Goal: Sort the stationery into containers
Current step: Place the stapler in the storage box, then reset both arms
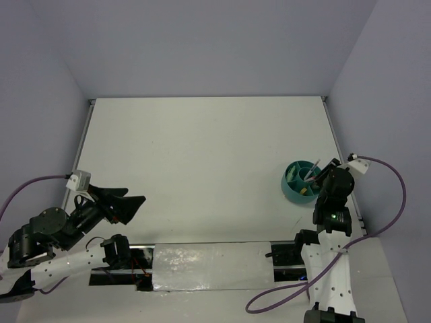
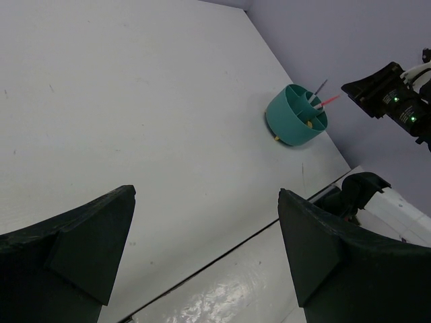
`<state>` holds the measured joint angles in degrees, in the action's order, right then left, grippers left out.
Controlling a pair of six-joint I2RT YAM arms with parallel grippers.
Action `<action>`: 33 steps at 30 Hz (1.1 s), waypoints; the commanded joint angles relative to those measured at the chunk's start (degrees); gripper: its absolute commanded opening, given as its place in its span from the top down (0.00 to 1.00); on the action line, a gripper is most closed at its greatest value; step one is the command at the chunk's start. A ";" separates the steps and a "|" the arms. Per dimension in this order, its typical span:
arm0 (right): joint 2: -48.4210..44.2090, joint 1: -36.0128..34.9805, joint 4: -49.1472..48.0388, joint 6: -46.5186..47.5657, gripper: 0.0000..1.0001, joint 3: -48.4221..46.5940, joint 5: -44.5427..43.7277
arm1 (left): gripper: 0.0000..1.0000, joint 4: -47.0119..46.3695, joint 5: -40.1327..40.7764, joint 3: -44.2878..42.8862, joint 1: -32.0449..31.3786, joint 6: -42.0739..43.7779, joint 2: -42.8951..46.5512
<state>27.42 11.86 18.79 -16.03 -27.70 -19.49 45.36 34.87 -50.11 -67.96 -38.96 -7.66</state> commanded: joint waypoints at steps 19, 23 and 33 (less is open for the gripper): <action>2.63 -0.43 19.86 3.10 0.00 -27.82 12.09 | 0.01 13.13 19.16 -6.48 -0.33 -12.34 -14.47; 1.33 -3.85 27.18 6.71 0.00 -36.53 15.00 | 0.01 22.83 27.17 -13.24 -0.24 -19.74 -23.87; -4.04 -19.05 41.66 10.32 0.00 -52.35 20.64 | 0.01 25.69 33.52 -28.91 5.09 -16.91 -46.38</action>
<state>23.86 -3.73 53.23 -8.84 -75.90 1.06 72.90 65.41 -76.53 -66.59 -59.83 -51.68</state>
